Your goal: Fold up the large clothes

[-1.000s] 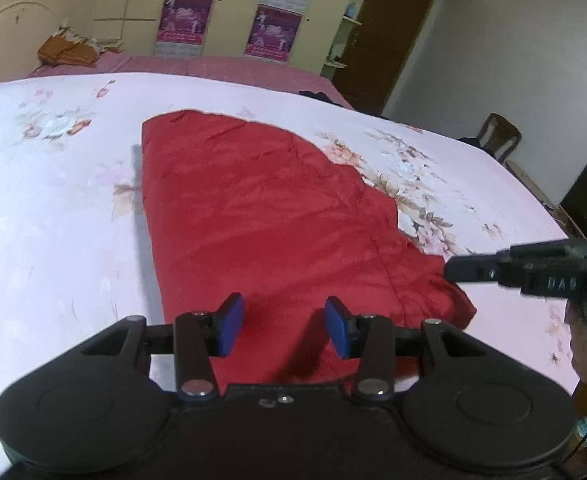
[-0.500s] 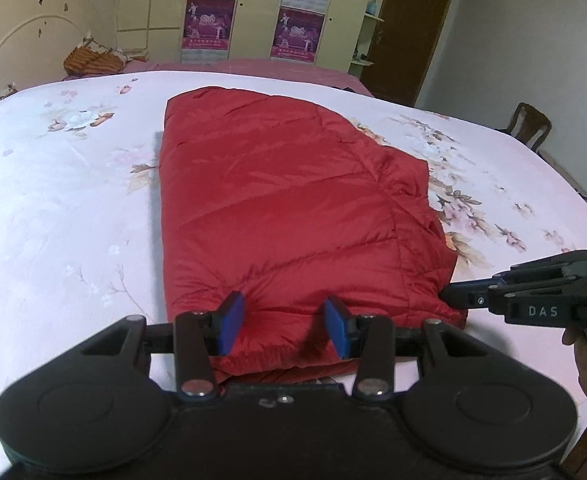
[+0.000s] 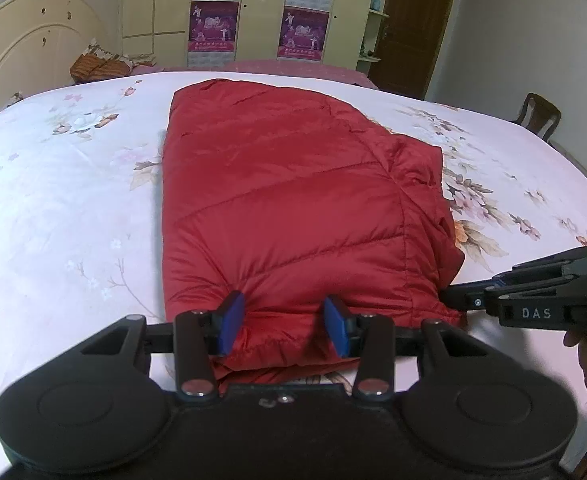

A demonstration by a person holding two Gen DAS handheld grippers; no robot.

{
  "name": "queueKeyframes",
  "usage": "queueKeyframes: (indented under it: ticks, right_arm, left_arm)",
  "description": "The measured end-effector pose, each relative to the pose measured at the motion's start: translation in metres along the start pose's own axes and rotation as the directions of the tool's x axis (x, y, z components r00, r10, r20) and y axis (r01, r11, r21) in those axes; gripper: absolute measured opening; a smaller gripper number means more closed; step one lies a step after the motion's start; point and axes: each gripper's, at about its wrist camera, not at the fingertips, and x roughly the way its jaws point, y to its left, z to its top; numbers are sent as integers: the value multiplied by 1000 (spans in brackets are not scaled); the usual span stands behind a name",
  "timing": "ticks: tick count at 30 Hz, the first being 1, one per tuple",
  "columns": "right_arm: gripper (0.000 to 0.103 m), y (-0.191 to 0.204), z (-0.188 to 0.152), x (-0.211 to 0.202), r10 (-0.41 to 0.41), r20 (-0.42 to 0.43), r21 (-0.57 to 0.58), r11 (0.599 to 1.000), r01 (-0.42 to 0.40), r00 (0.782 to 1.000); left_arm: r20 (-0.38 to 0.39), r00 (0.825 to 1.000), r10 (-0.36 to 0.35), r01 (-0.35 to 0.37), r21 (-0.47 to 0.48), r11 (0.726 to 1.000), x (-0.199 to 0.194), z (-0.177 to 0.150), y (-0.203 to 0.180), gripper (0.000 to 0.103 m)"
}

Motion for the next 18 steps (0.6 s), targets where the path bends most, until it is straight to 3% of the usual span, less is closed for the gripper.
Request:
queueKeyframes:
  ticks: [9,14,16,18]
  right_arm:
    - [8,0,-7,-96,-24,174,56,998,15,984]
    - [8,15,-25,-135,-26,214,63,998,12,977]
    - [8,19,-32,-146,-25,221,66,998,10,975]
    - [8,24,-38,-155,-35,220,62,998,22,975]
  left_arm:
    - [82,997,7,1,-97,995,-65,-8,-15,43]
    - [143,990,17,0,-122,993,-104,-13,-36,48]
    - [156,988,14,5,-123,992,-114,-14,-45,57]
    - [164,986,36,-16,-122,992,-122,-16,-53,78]
